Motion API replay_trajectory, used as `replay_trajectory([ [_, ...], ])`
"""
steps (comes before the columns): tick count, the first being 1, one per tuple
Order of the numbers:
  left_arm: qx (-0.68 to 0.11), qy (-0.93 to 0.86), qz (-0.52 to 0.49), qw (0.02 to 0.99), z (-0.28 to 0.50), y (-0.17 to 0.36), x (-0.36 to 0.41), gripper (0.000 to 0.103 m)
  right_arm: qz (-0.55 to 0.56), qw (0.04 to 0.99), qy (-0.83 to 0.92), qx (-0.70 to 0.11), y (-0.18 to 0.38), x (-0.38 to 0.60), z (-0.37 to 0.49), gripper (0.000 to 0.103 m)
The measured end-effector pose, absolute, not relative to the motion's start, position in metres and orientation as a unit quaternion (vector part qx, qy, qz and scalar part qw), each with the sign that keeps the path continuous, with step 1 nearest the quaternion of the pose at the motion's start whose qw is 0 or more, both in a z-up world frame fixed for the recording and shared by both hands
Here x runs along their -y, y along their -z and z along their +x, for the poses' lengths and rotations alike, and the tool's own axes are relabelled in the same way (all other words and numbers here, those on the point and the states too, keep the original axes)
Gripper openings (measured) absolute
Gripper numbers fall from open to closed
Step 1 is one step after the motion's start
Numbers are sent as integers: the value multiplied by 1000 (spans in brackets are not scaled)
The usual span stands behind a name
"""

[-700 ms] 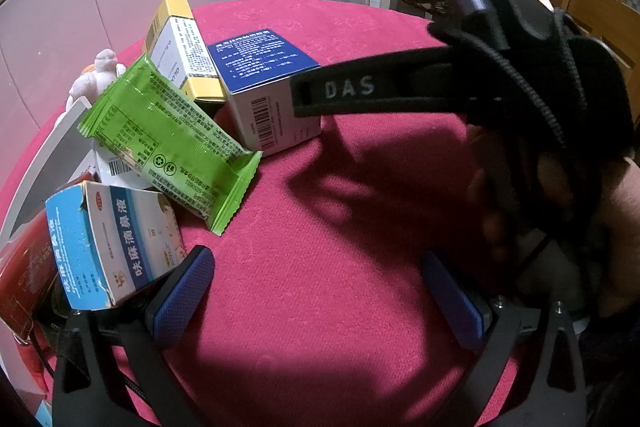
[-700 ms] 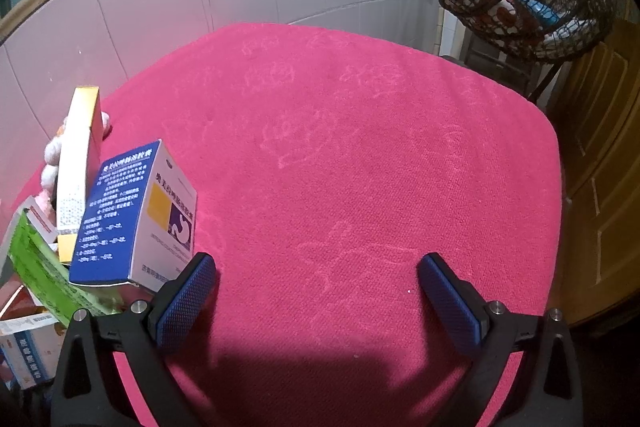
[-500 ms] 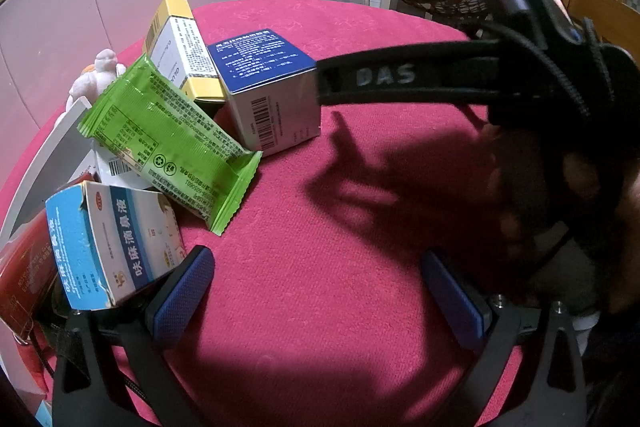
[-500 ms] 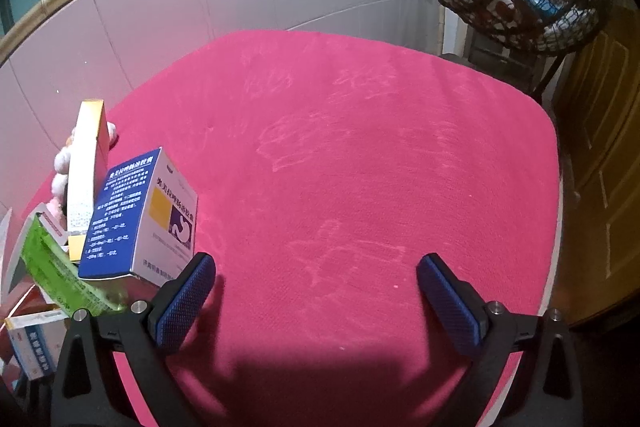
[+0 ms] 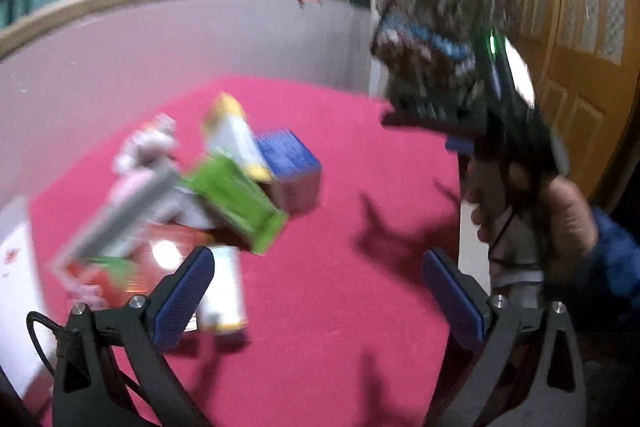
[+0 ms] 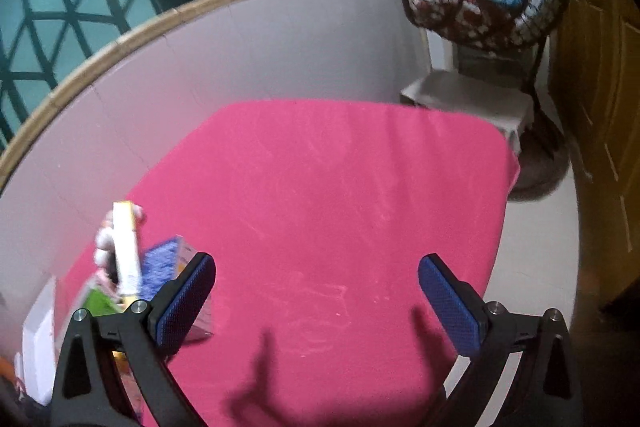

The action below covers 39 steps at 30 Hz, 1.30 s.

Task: Organize objects
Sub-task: 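Move both grippers toward the pile of boxes and packets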

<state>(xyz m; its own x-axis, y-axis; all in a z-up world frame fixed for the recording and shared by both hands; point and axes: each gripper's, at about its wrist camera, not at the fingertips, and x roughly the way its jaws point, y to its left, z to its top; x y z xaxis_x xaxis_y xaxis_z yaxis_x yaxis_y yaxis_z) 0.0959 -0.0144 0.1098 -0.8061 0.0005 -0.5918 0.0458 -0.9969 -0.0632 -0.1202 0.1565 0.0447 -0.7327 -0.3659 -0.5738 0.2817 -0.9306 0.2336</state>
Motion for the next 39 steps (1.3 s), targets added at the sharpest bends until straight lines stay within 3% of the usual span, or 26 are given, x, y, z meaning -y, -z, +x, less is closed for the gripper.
replay_trajectory([
  [5,-77,952,280,94,118,-134,94,103,286,237,927,44,-66,-143,-96,103],
  [10,-103,920,335,174,180,-86,159,103,313,323,893,18,-73,-108,-70,103],
  [17,-51,902,415,106,177,-48,160,103,368,416,831,-35,-60,-54,-39,103],
  [29,-2,900,435,30,144,-40,152,103,395,429,811,-40,-54,-54,-29,103],
  [35,-23,881,472,2,150,-32,144,103,428,441,786,-63,-36,-41,-27,103],
  [39,-68,885,459,-22,167,-35,129,91,416,447,784,-110,-23,-23,-14,103],
])
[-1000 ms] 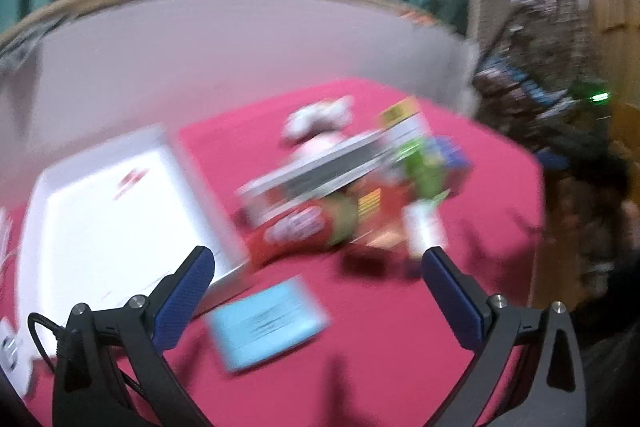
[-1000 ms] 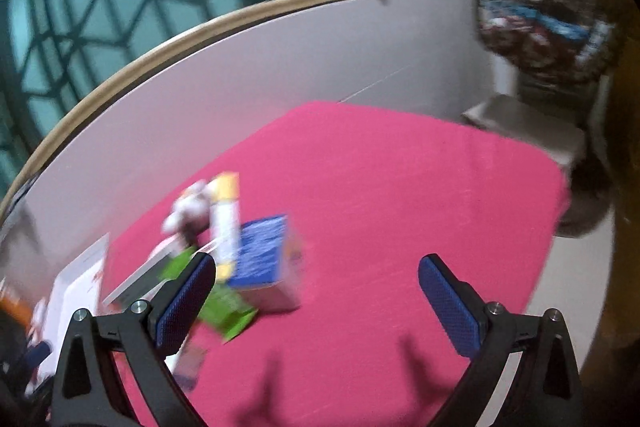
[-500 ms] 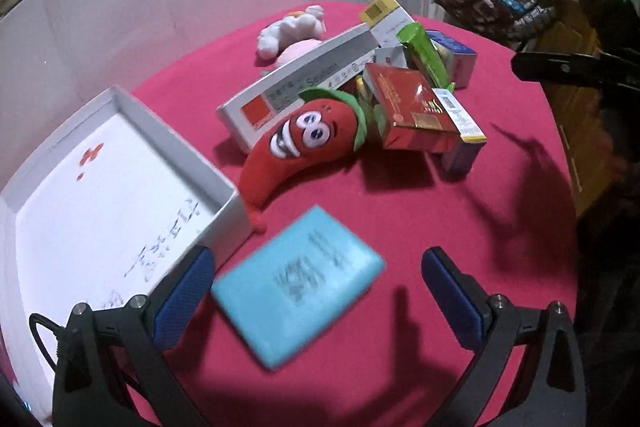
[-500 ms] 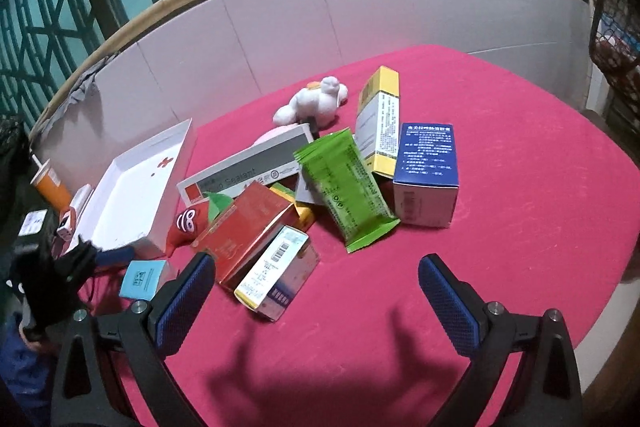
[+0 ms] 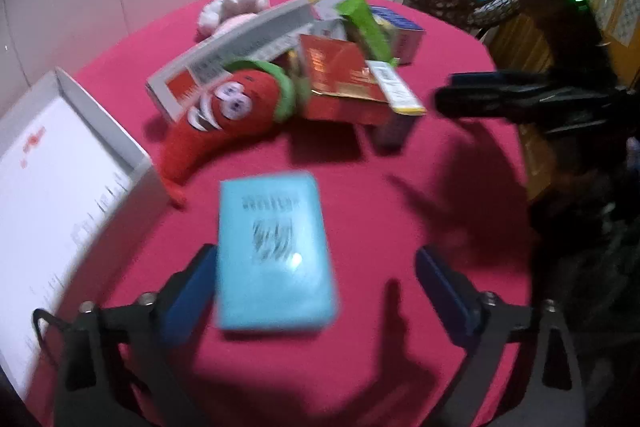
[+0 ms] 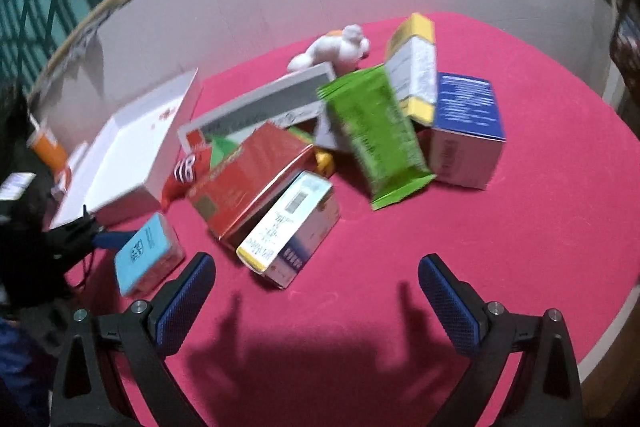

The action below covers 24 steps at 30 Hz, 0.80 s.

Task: Organize objects
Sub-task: 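Move both grippers toward the pile of boxes and packets, then grasp the light-blue tissue pack with left gripper while right grasps white-yellow medicine box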

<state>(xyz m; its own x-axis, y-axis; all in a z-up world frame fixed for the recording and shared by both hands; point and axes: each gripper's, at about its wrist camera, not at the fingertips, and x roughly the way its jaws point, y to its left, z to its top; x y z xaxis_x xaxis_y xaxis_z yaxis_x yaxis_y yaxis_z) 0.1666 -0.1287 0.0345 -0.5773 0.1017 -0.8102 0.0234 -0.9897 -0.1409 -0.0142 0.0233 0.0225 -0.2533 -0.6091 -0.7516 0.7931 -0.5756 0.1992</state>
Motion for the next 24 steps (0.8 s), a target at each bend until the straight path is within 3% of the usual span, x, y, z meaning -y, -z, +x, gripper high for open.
replay_trajectory([
  [5,83,-891,-447,-10,170,-33,122,87,401,447,787,-136,-15,-6,-6,101],
  [12,155,-876,-451,-78,157,-28,138,87,377,423,802,-188,-10,14,3,86],
  [14,152,-877,-447,-94,156,-27,134,85,379,418,802,-195,-7,14,1,71],
  [15,150,-876,-446,-105,158,-26,134,80,382,417,801,-199,-5,14,0,62],
  [17,149,-876,-443,-122,160,-27,135,69,391,416,797,-196,-1,11,-3,55],
  [19,161,-874,-437,-135,165,-27,140,53,391,414,800,-188,0,7,-7,39],
  [21,179,-873,-431,-140,172,-27,145,51,397,415,800,-174,-2,0,-13,28],
  [24,171,-875,-428,-147,174,-28,141,51,406,416,801,-143,-3,-11,-22,26],
])
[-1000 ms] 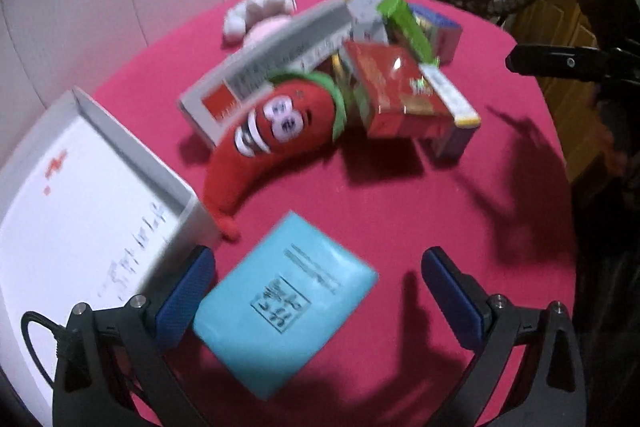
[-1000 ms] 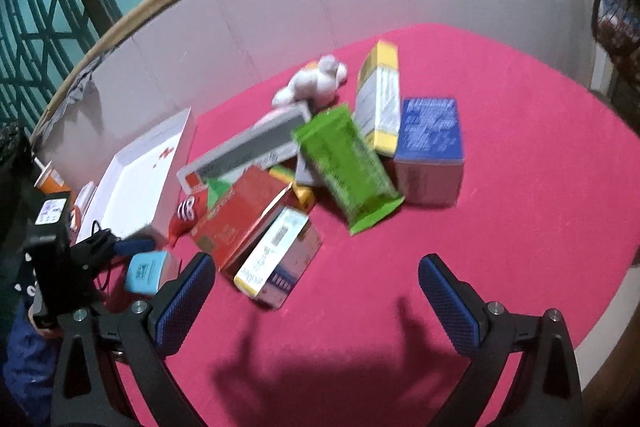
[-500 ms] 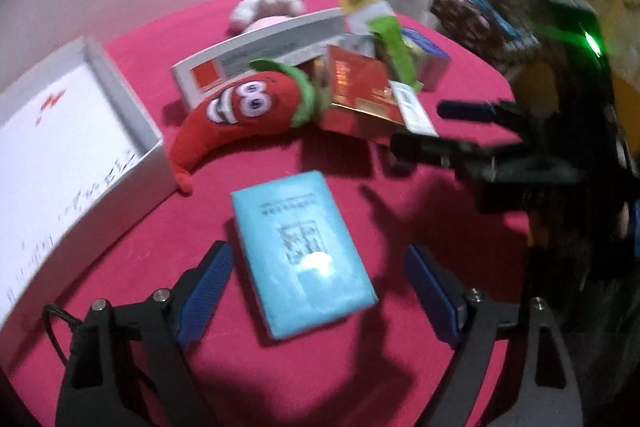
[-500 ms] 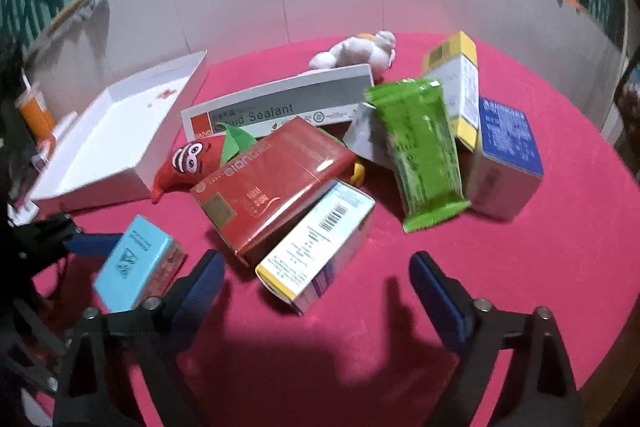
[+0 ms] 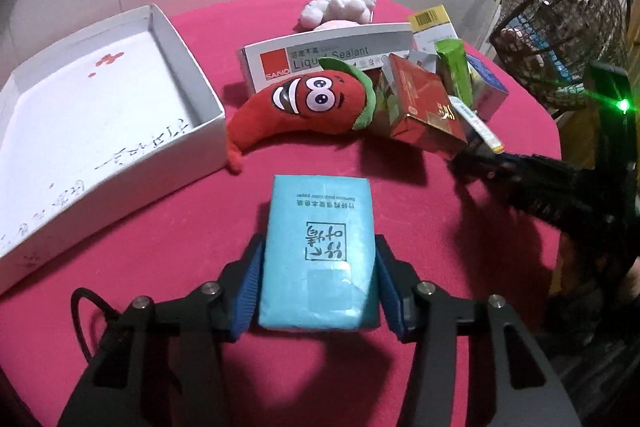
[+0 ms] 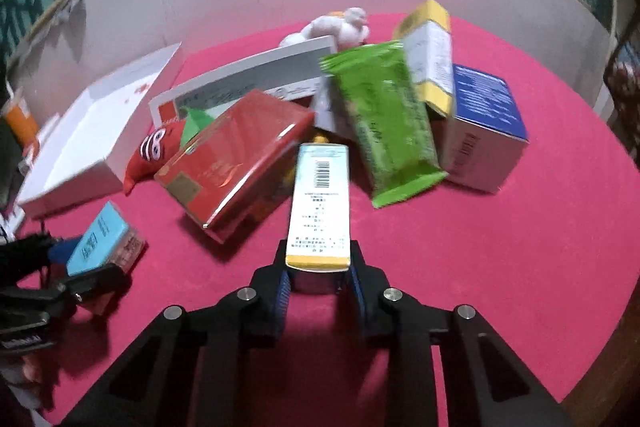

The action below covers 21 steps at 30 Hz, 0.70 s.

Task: Organize objects
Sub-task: 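Grasp the light-blue tissue pack with left gripper while right grasps white-yellow medicine box, then carry the tissue pack and medicine box over the white tray with both grippers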

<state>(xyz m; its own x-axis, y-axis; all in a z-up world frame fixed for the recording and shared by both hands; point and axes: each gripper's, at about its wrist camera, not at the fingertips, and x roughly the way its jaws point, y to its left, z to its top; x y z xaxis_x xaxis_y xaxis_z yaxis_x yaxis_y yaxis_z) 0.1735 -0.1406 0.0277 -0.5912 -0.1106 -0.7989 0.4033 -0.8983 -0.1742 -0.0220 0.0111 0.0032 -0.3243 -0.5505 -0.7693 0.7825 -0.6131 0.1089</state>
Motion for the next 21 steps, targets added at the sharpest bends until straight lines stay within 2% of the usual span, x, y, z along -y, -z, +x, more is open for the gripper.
replay_trajectory([
  [8,-139,894,387,180,185,-51,122,50,364,424,824,-96,-31,-44,-20,26],
  [21,-134,903,332,236,199,-85,135,50,291,488,816,-111,-84,-18,14,26],
])
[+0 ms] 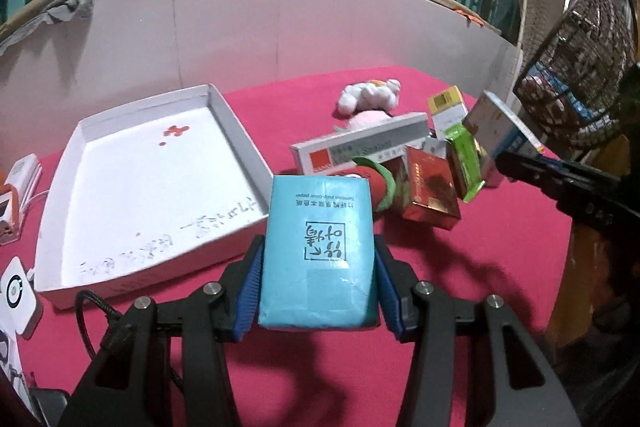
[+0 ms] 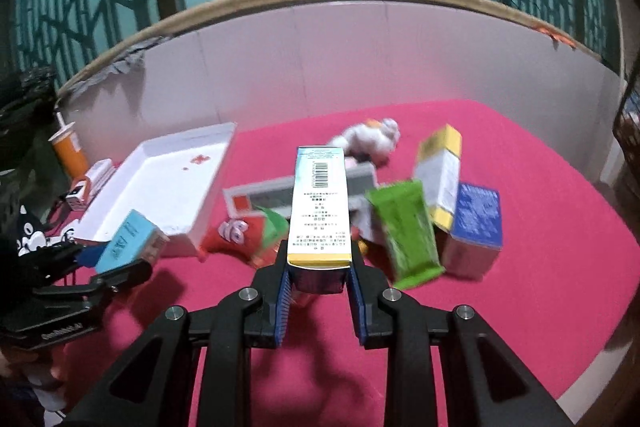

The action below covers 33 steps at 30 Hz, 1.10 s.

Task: Organize objects
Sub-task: 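Carry the tissue pack and medicine box over the white tray with both grippers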

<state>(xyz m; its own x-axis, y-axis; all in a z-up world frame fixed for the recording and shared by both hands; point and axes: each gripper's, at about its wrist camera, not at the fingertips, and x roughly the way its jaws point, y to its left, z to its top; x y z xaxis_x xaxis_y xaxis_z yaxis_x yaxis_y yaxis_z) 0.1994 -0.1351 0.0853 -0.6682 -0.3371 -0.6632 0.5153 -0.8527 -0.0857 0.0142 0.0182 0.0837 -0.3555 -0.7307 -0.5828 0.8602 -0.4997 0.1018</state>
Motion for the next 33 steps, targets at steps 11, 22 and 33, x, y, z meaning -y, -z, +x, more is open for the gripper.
replay_trajectory([
  [11,-148,898,309,276,224,-89,148,50,277,521,797,-129,-102,18,43,26],
  [22,-126,876,273,378,245,-100,160,50,253,526,798,-148,-114,38,64,26],
  [33,-135,857,238,437,269,-115,181,50,223,537,799,-154,-131,61,85,26],
])
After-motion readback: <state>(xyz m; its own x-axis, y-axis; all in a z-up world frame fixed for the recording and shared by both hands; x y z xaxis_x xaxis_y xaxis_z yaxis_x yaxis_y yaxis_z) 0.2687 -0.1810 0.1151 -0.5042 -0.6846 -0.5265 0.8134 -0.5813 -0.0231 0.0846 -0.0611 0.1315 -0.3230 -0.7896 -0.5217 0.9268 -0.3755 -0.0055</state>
